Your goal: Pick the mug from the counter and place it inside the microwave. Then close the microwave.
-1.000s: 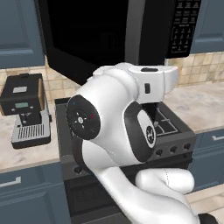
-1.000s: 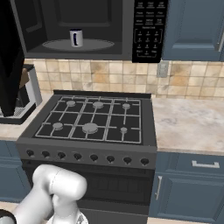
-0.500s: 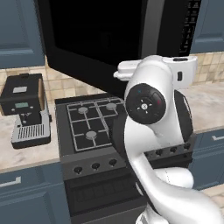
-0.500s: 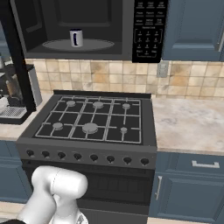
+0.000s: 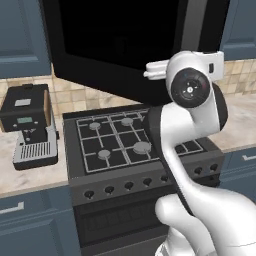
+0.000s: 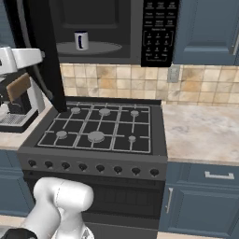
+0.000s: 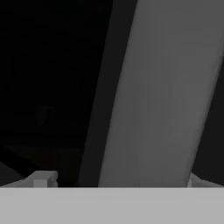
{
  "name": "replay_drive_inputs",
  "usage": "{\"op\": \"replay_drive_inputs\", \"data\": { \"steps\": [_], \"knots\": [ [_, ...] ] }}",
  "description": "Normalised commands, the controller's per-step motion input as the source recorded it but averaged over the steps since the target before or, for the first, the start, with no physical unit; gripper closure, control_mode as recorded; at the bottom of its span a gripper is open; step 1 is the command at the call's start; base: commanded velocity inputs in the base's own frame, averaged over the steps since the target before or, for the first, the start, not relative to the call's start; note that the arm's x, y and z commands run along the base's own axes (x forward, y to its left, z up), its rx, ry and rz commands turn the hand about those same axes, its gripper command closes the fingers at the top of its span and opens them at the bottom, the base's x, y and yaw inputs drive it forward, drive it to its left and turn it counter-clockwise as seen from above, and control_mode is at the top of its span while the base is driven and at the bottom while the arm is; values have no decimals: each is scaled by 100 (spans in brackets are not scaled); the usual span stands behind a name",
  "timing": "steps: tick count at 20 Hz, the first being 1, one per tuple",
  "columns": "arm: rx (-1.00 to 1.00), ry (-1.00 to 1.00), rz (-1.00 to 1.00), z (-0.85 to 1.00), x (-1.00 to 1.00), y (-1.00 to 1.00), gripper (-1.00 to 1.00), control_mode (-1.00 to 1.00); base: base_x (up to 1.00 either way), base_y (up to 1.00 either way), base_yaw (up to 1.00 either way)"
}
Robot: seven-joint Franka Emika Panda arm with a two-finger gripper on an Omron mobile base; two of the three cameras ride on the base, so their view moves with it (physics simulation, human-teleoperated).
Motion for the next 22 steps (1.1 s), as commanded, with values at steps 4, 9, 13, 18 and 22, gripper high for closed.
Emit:
{"op": "replay_drive_inputs", "data": {
  "steps": [4,9,13,18,22],
  "knots": [
    [0,7,7,0,72,-28,-100,-100,0,0,0],
    [0,5,6,1,72,-30,-100,-100,0,0,0],
    [0,4,5,0,72,-32,-100,-100,0,0,0],
    [1,0,4,3,56,-24,-100,-100,0,0,0],
    [2,0,0,1,61,-13,-100,-100,0,0,0]
  ]
}}
